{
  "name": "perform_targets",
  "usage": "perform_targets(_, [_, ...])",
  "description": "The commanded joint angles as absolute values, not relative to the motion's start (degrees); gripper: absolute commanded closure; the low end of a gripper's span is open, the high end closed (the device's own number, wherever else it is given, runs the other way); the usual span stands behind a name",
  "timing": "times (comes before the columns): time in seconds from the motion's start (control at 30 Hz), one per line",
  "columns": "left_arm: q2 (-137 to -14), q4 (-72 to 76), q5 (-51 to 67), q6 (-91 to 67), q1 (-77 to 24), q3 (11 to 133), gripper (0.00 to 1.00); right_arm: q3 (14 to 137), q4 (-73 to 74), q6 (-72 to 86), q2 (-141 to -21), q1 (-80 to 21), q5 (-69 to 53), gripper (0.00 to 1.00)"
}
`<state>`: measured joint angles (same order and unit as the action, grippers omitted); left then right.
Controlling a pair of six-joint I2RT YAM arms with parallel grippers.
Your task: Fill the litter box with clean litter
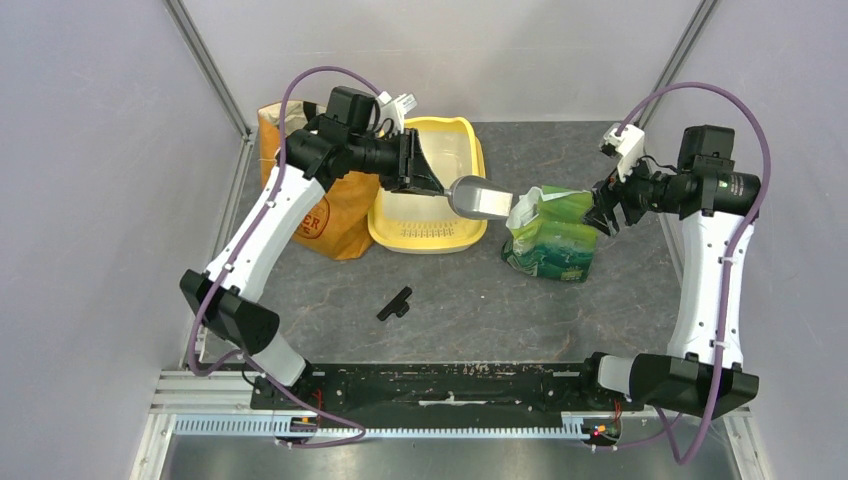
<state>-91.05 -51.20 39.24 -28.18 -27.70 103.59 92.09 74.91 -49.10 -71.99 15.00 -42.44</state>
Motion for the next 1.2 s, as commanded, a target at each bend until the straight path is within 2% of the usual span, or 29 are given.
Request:
perform_targets(0.0, [-94.13,-51.36,38.66,-26.69,-28.58,110.04,0.98,91.21,70.63,-53.05,-74.36,15.19,-47.66,0.2])
perform_targets(0.17, [-98.24,-51.5,40.07,-27.18,-29.21,114.7,0.98,90.96,71.19,-55.64,-76.12,15.18,-48.83,0.32])
perform_targets(0.43, [-102.29,-52.06,40.55,-27.42,-33.11,115.92,0.98,84.34,73.06,-59.93,-73.87,15.16,-48.42,0.37])
perform_targets(0.7, [-107.58,-53.13,38.43,-27.12,-35.72,119.51,0.98,84.85,72.75,-61.87,-72.94,15.14,-52.03,0.77])
perform_targets(0.77, [-108.26,-53.43,37.87,-26.91,-35.94,120.36,0.98,87.1,74.37,-63.45,-73.9,15.05,-53.02,0.98])
perform_targets(0.97, [-107.08,-56.65,34.74,-24.44,-36.92,120.76,0.98,97.29,82.82,-68.65,-77.61,14.21,-55.67,1.0])
perform_targets(1.17, [-109.06,-58.32,32.08,-24.06,-39.18,120.56,0.98,106.77,92.54,-73.89,-81.41,7.74,-55.28,1.0])
